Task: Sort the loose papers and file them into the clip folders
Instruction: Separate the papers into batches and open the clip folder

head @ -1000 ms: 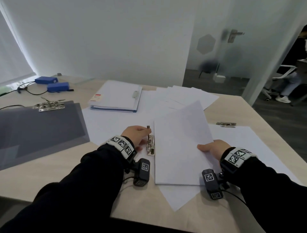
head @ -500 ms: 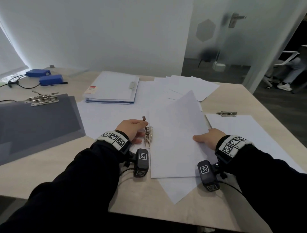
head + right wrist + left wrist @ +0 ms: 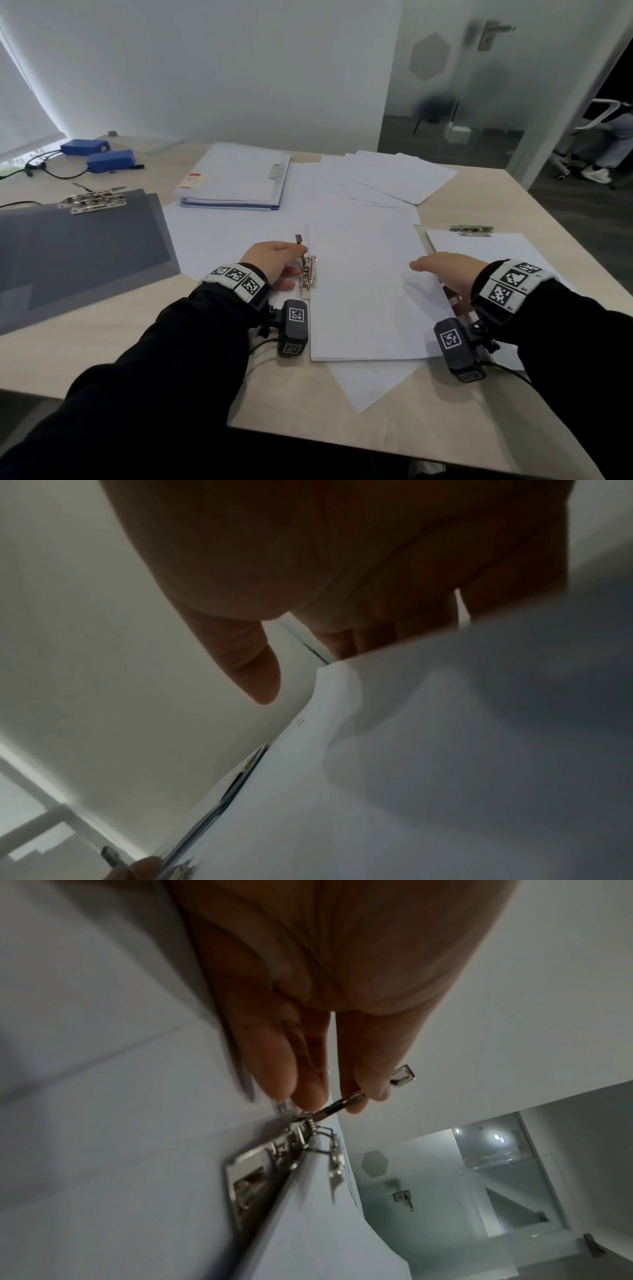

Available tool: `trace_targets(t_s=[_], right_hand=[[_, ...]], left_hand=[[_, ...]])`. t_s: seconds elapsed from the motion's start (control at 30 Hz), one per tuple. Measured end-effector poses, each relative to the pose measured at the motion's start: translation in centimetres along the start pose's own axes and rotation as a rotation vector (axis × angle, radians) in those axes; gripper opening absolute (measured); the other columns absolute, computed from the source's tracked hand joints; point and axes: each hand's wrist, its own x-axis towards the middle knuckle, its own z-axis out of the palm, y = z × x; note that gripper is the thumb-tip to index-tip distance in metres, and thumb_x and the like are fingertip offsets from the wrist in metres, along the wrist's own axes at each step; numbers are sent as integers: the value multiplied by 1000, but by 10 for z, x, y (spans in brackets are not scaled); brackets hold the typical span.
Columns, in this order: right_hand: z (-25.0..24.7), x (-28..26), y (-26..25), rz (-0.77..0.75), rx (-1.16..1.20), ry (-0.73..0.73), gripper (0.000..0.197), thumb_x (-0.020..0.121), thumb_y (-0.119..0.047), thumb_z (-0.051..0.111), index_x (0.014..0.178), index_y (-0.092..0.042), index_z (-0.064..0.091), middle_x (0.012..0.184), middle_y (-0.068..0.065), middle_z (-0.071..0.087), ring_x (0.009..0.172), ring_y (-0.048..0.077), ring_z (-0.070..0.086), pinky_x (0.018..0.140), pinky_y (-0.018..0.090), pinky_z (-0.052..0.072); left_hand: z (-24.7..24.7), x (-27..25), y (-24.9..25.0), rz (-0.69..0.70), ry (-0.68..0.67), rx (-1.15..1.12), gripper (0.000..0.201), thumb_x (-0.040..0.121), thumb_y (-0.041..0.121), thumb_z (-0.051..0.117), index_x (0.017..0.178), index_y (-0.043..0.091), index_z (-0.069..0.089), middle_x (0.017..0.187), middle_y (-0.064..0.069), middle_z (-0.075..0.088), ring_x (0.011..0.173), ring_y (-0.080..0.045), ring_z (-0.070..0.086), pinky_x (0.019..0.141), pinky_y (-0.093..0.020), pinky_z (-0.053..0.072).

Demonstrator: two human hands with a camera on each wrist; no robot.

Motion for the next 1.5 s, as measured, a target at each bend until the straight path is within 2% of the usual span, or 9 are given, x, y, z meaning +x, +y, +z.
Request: trace_targets(t_s=[0.13, 0.37, 0.6, 0.73, 0.83, 0.93, 1.1, 1.3, 1.5], right_hand=[[-5, 0, 2, 23, 16, 0, 32, 90, -40, 61, 112, -16, 59, 99, 12, 55, 73, 30, 53, 71, 42, 49], [3, 1, 5, 33, 44, 9, 26, 89, -32, 63, 94, -10, 52, 79, 11, 42, 67, 26, 41, 57, 29, 34], [3, -3, 10, -8, 143, 22, 28, 92, -25, 63, 111, -6, 61, 92, 11, 46, 63, 21, 46, 50, 25, 44], [-1, -5, 16, -49, 217, 15, 37, 94, -15, 59, 126, 1, 54, 82, 5, 48, 59, 18, 48, 49, 25, 47], [-5, -6, 18, -74, 265, 19, 37, 93, -17, 61, 128, -7, 55, 82, 4, 52, 62, 18, 50, 59, 30, 46], [-9, -7, 20, -122, 193, 44, 42, 91, -26, 64, 131, -19, 54, 104, 5, 60, 82, 20, 57, 71, 37, 52], [-16, -20, 26, -197, -59, 30, 34, 88, -31, 66, 121, -24, 60, 114, 4, 63, 104, 19, 62, 82, 42, 58], [-22, -39, 31, -230, -390, 11, 29, 83, -32, 71, 109, -23, 63, 103, 1, 67, 96, 20, 65, 75, 37, 60], [-22, -48, 31, -259, -534, 13, 23, 79, -36, 70, 99, -28, 63, 103, -1, 68, 92, 23, 68, 82, 41, 59]], left_hand=[[0, 1, 0, -6, 0, 6, 23, 86, 31, 74, 103, 16, 74, 106, -8, 72, 68, -11, 68, 52, -25, 56], [1, -3, 2, -10, -11, 4, 27, 88, 29, 72, 109, 12, 72, 106, -9, 71, 66, -10, 67, 56, -25, 58], [1, -5, 5, -11, -6, 20, 27, 87, 30, 73, 108, 13, 72, 104, -8, 71, 67, -11, 67, 56, -25, 58], [1, -8, 6, -22, -7, 22, 25, 88, 29, 72, 107, 13, 71, 101, -7, 71, 69, -11, 67, 59, -27, 59], [-1, -12, 8, -38, -48, 7, 17, 90, 23, 71, 104, 15, 68, 99, -6, 68, 74, -12, 67, 63, -28, 60], [-3, -22, 8, -36, -47, 35, 31, 88, 24, 73, 115, 13, 63, 106, -7, 67, 87, -17, 66, 75, -35, 61], [-7, -53, 15, 23, -26, 263, 33, 86, 29, 72, 114, 21, 58, 107, -3, 65, 99, -16, 66, 74, -34, 58], [-1, -107, 21, 109, -185, 815, 22, 79, 34, 76, 91, 22, 62, 95, 2, 67, 73, -18, 65, 74, -40, 61], [19, -128, 26, 180, -296, 1342, 44, 70, 51, 76, 103, 27, 58, 104, 10, 59, 95, -13, 57, 82, -30, 50]])
